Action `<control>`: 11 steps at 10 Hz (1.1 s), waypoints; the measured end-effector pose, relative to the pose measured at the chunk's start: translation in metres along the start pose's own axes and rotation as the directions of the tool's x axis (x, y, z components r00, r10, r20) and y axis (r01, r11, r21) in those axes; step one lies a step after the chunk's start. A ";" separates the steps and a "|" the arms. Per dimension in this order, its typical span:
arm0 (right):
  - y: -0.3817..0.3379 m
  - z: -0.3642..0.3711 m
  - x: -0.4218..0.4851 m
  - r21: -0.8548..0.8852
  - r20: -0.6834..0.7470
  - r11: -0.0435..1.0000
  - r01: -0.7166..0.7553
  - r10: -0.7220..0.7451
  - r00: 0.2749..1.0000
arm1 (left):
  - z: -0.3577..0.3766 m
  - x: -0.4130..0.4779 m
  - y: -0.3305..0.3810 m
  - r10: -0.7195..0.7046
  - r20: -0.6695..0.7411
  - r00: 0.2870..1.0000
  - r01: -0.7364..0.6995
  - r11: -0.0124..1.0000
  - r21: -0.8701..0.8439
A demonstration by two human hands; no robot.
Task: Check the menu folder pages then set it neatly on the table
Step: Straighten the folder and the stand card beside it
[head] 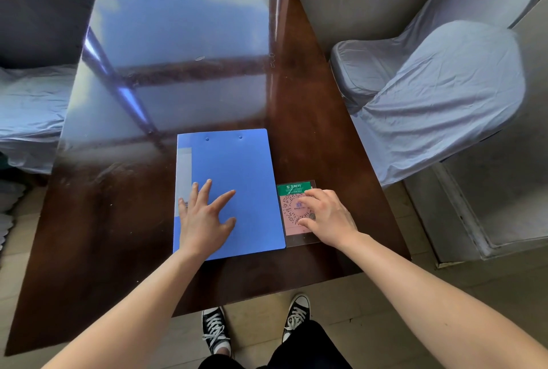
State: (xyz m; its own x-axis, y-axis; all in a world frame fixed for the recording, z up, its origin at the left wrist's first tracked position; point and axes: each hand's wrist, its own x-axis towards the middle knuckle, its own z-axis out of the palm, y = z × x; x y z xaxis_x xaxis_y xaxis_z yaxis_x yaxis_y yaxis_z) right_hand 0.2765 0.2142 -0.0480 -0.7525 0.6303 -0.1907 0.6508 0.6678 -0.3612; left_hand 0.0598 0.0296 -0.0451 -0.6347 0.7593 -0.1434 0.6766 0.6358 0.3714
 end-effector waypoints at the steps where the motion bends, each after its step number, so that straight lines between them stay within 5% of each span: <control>1: 0.000 0.001 0.000 -0.026 0.017 1.000 0.000 0.001 1.000 | -0.002 -0.003 -0.012 -0.079 0.027 0.997 0.078 0.996 0.049; 11: -0.006 0.002 0.000 -0.089 0.037 0.996 -0.011 0.014 0.999 | -0.005 -0.014 -0.022 -0.103 0.083 0.991 0.098 0.993 0.071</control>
State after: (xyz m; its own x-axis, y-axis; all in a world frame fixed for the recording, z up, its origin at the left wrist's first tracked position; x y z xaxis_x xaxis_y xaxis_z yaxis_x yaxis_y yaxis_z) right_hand 0.2728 0.2091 -0.0480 -0.7463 0.6249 -0.2292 0.6654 0.6933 -0.2767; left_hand 0.0523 0.0041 -0.0466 -0.6679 0.6984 -0.2571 0.6361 0.7151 0.2899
